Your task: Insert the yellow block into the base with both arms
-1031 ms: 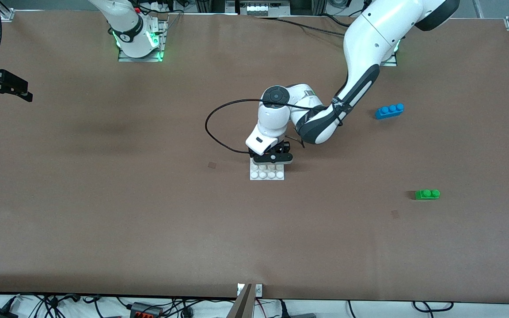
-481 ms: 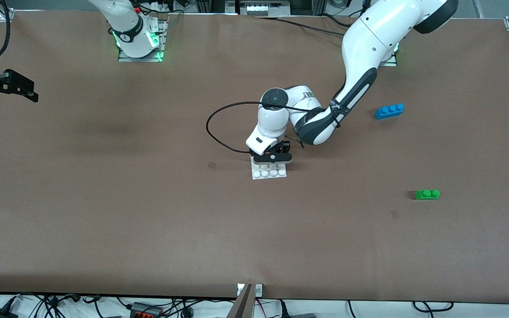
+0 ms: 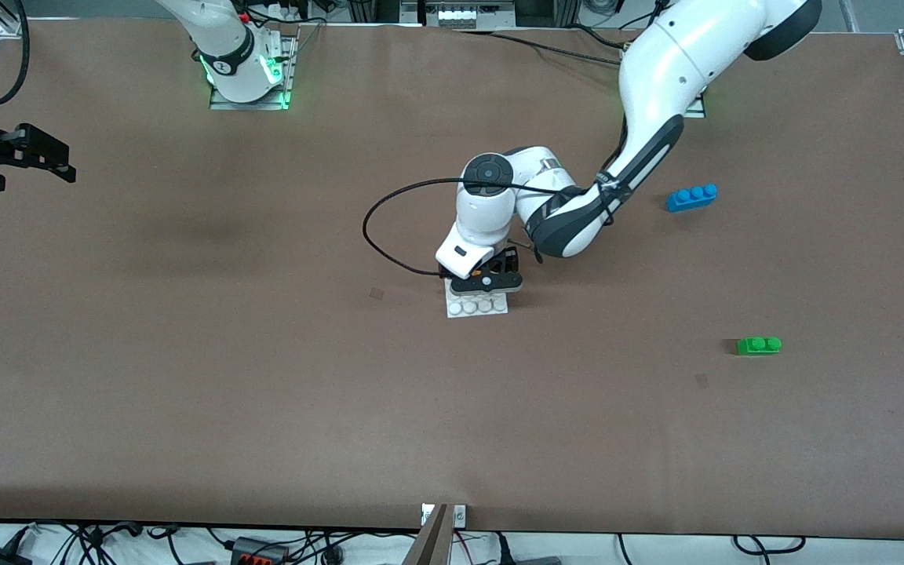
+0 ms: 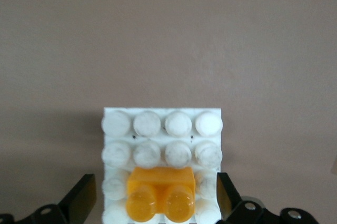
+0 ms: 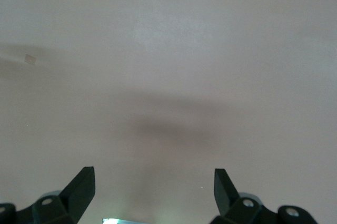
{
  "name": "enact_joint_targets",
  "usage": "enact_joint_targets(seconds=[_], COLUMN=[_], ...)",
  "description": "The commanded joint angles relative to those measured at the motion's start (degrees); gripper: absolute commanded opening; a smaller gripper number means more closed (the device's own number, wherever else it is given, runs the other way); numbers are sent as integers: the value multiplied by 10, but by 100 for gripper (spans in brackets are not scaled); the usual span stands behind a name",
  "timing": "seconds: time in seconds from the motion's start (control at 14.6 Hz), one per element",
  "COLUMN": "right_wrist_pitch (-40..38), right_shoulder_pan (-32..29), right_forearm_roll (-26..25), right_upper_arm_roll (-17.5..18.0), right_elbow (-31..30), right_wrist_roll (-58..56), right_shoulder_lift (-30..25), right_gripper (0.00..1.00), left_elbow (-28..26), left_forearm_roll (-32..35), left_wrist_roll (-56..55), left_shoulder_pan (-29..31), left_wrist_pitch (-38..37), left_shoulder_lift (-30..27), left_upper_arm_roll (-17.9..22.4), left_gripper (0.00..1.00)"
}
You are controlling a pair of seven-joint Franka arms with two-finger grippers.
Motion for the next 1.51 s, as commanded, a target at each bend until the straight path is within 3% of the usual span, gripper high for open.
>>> enact_joint_targets(seconds=[0.0,0.27,0.41,0.55,0.76,0.89,1.24,1.44], right_wrist_pitch=[3,19,28,23,22,22,30,35], right_shoulder_pan=[-1,4,4,1,-1,-2,0,1], right_forearm_roll=[2,3,15,20,20,20,20,12], right_upper_arm_roll=[-3,-1,-1,-2,-4,-4,-4,-4], right_elbow=[8,9,9,9,10,10,9,10], right_wrist_roll=[7,7,7,6,7,7,6,6], right_shoulder_lift=[9,19,21,21,19,19,24,24], right_gripper=[100,100,100,100,100,100,100,100], left_elbow=[36,34,31,30,30,30,30,30], left_forearm_roll=[1,-54,-77,-111,-225,-265,-280,-284], left_wrist_roll=[49,148,219,339,481,556,570,569], left_shoulder_pan=[29,110,145,144,145,146,146,146], left_wrist_pitch=[-54,-97,-159,-207,-253,-297,-417,-430], left_shoulder_lift=[-16,-59,-81,-110,-160,-206,-337,-349], left_upper_arm_roll=[-11,-8,2,56,148,192,242,257], left_gripper=[100,100,100,100,100,100,100,100])
